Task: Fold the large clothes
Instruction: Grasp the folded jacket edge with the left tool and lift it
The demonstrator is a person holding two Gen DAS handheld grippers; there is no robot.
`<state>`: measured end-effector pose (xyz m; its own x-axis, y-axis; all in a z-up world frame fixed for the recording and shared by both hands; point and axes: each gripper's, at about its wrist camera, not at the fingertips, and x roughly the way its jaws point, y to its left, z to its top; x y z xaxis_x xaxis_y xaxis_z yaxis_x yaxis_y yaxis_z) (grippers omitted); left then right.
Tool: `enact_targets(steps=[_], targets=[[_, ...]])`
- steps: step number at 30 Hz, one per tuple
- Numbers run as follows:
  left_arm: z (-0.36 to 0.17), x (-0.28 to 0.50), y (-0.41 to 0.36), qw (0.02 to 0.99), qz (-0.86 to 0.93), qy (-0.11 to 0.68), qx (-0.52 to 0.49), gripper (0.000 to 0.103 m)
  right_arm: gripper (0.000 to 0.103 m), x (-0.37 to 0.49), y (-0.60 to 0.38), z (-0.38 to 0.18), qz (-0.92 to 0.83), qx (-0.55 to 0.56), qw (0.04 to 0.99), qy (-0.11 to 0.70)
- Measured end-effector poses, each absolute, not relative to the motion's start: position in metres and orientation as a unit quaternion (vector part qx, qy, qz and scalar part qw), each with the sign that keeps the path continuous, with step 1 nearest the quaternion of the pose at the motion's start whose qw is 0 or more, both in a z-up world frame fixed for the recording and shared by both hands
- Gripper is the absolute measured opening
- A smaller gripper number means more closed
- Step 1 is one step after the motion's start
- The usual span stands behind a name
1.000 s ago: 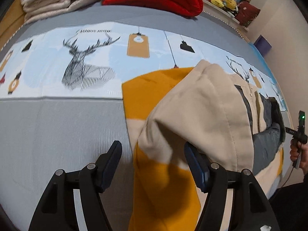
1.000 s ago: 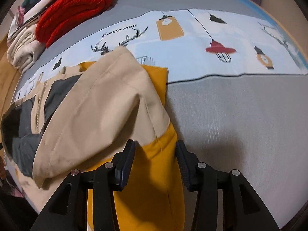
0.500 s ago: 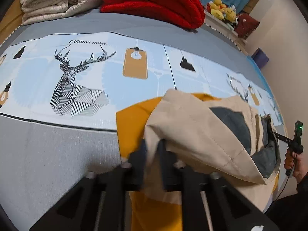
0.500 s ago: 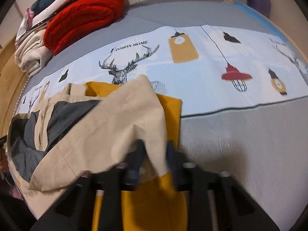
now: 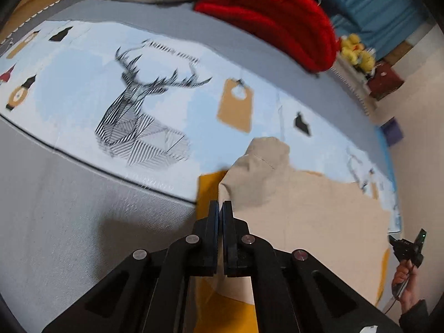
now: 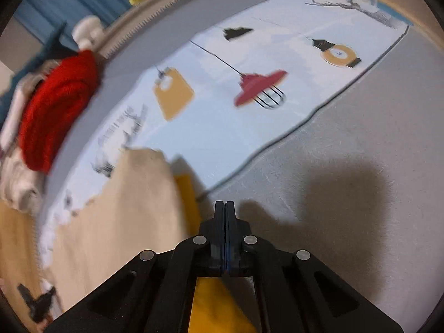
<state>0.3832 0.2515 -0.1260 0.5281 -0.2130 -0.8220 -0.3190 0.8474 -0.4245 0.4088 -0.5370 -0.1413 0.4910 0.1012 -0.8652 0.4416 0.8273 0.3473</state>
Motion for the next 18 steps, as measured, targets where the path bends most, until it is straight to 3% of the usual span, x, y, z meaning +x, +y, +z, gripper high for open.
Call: enact_targets(steps=[3,4,5,7,9,10,12,14,16,18], targets=[[-0.126,0.385,0.252,0.824,0.017,0.484,-0.293,0.004,0.002,0.412,-0.528,-0.125,-0.046,0.275,0.835,0.475],[-0.127,0.385,0.252,0.822,0.017,0.486,-0.296,0.012,0.004,0.412,-0.525,-0.123,-0.035,0.272,0.836,0.475],[-0.129,0.384,0.253,0.818,0.016,0.491,-0.301,0.027,0.006,0.413,-0.522,-0.124,-0.029,0.27,0.834,0.48],[-0.133,0.383,0.252,0.808,0.014,0.503,-0.307,0.041,0.02,0.416,-0.516,-0.13,-0.028,0.258,0.825,0.502],[-0.143,0.384,0.246,0.794,0.003,0.527,-0.301,0.041,0.048,0.418,-0.513,-0.137,-0.028,0.248,0.818,0.518],[-0.148,0.383,0.24,0.789,-0.002,0.542,-0.289,0.04,0.049,0.418,-0.511,-0.14,-0.025,0.245,0.815,0.524],[-0.149,0.383,0.233,0.794,0.0,0.548,-0.264,0.029,0.049,0.415,-0.506,-0.143,-0.018,0.235,0.808,0.54],[-0.147,0.383,0.228,0.801,-0.003,0.543,-0.252,0.005,0.047,0.413,-0.498,-0.147,-0.009,0.209,0.805,0.555],[-0.137,0.384,0.225,0.82,0.006,0.523,-0.232,0.002,0.008,0.412,-0.484,-0.139,-0.01,0.151,0.824,0.546],[-0.12,0.384,0.225,0.845,0.018,0.486,-0.222,0.001,0.004,0.411,-0.481,-0.126,-0.007,0.138,0.847,0.514]])
